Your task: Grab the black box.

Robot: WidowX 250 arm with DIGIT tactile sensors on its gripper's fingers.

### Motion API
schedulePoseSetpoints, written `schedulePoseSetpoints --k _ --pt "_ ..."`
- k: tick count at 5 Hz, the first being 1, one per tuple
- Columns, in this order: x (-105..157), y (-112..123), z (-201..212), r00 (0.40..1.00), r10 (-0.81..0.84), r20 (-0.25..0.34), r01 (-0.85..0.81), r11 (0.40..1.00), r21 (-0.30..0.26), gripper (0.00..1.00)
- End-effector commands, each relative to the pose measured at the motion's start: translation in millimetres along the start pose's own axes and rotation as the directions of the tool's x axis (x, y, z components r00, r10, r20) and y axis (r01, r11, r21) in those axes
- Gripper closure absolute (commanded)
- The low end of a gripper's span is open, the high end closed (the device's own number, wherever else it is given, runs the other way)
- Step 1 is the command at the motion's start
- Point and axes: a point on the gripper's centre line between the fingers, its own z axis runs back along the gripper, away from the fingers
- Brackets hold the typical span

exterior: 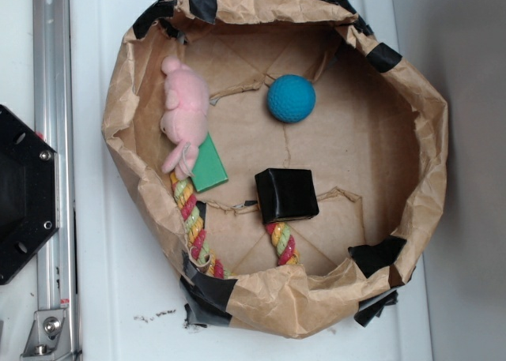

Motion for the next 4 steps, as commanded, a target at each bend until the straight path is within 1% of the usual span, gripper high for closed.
schedulePoseSetpoints --k 1,2,3,4 --pt "0.0 0.0 0.0 1.000 0.000 0.000 0.000 1.000 0.000 0.00" --pt "44.9 28.0 -54.6 0.979 0.172 -0.107 -0.171 0.985 0.011 0.00" --pt "87.6 42.8 -81.1 0.937 0.344 -0.066 -0.341 0.938 0.060 0.00" --pt "134.2 55.0 -103.3 0.909 0.405 -0.103 -0.404 0.914 0.032 0.00"
